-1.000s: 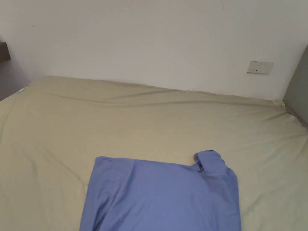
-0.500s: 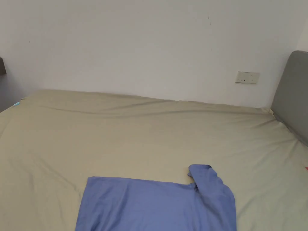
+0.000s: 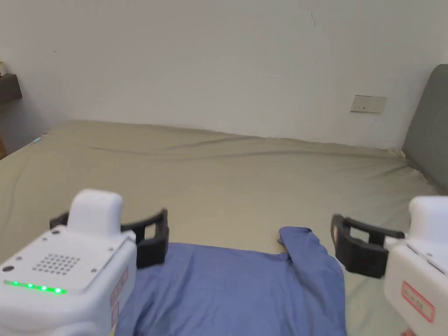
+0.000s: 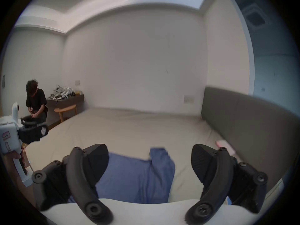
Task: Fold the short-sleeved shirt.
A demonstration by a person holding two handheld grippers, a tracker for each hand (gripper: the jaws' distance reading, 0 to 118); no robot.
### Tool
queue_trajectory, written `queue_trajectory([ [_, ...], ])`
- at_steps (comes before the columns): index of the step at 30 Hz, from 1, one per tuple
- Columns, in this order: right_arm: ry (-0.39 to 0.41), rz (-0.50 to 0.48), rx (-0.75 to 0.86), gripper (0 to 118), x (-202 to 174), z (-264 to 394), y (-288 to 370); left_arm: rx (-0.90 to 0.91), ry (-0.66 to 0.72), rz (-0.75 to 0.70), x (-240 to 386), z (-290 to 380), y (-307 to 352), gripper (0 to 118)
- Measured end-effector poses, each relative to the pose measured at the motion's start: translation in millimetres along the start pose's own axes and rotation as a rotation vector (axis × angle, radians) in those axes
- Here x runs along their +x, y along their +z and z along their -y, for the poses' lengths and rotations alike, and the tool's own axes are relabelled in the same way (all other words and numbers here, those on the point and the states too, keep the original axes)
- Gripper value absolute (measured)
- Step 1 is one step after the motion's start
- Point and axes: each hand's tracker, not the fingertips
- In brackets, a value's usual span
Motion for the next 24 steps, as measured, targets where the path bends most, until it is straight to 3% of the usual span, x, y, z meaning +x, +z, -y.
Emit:
queue_trajectory([
  [2,0.046,-0.014,0.059,93,-16.2,-10.6,3.6,0.074,-0.062,-0.034,13.5,-18.7,6.3,61],
  [3,0.070,-0.013,0.086,77,-23.9,-14.4,5.1,0.103,-0.088,-0.035,19.6,-25.4,9.0,49],
  [5,0.119,0.022,0.110,28,-36.9,-16.4,1.3,0.137,-0.100,-0.029,28.9,-32.6,10.2,24],
  [6,0.138,0.043,0.130,12,-41.5,-16.7,0.1,0.141,-0.102,-0.026,33.4,-35.1,9.9,12],
  [7,0.134,0.029,0.138,6,-44.8,-16.2,-1.2,0.149,-0.107,-0.035,37.2,-35.7,8.2,1],
  [8,0.137,0.025,0.131,1,-47.2,-17.2,-3.1,0.148,-0.113,-0.041,39.9,-36.3,8.7,0],
  [13,0.121,-0.001,0.108,1,-50.7,-16.4,-21.8,0.140,-0.106,-0.027,44.8,-33.6,-5.4,0],
  [17,0.178,0.029,0.094,1,-53.5,-5.4,-43.4,0.098,-0.101,-0.015,41.8,-21.4,-27.6,0],
  [24,0.166,0.025,-0.026,1,-38.4,33.6,-98.1,-0.180,-0.044,-0.024,17.5,61.2,-109.0,0],
])
